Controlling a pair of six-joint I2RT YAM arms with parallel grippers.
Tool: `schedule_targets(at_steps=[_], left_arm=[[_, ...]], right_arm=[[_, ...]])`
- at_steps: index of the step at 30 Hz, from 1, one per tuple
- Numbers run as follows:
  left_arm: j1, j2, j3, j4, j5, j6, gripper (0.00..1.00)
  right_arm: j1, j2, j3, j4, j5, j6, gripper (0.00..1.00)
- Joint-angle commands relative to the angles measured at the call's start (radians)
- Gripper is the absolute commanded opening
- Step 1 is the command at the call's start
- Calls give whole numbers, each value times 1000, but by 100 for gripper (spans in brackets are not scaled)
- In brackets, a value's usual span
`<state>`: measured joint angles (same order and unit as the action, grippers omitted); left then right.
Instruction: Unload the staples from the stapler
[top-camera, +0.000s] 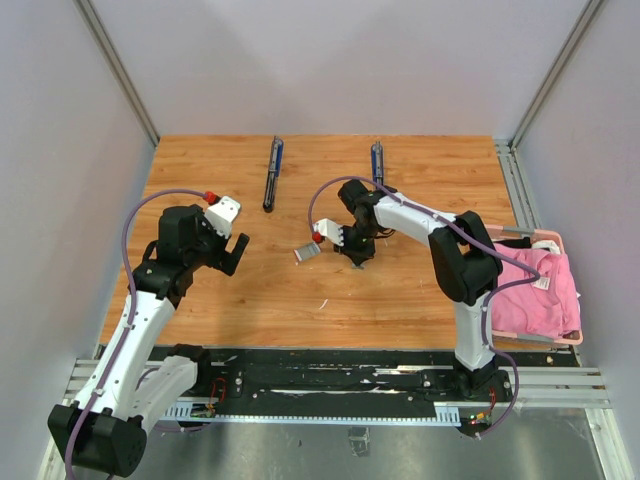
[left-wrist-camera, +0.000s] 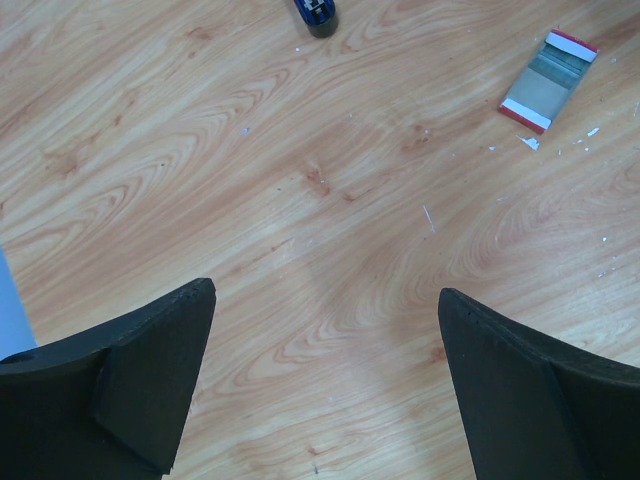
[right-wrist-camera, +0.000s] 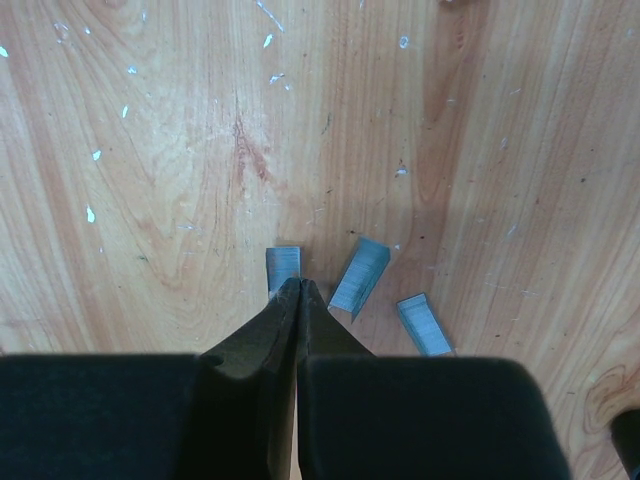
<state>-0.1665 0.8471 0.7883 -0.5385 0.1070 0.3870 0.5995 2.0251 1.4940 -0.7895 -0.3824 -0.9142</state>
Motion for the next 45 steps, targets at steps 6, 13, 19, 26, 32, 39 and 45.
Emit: schedule_targets(at_steps=[6, 13, 19, 26, 32, 39, 45], left_arm=[[4, -2, -7, 23, 11, 1, 98], [4, -1, -8, 23, 10, 1, 98], [4, -2, -8, 22, 11, 1, 98], [4, -2, -9, 22, 11, 1, 98], [4, -1, -9, 21, 11, 3, 98], [4, 0, -9, 20, 14, 3, 98], [4, 0, -8, 20, 14, 3, 98]], right_arm=[[-7, -26, 32, -9, -41, 75, 1], [-4, -25, 40, -10, -57, 92, 1], [-3, -10, 43, -7, -50, 101, 1], [3, -2, 33, 15, -24, 103, 1], [11, 11, 32, 17, -7, 101, 1], [12, 20, 31, 2, 2, 83, 1], [12, 27, 32, -14, -6, 77, 1]])
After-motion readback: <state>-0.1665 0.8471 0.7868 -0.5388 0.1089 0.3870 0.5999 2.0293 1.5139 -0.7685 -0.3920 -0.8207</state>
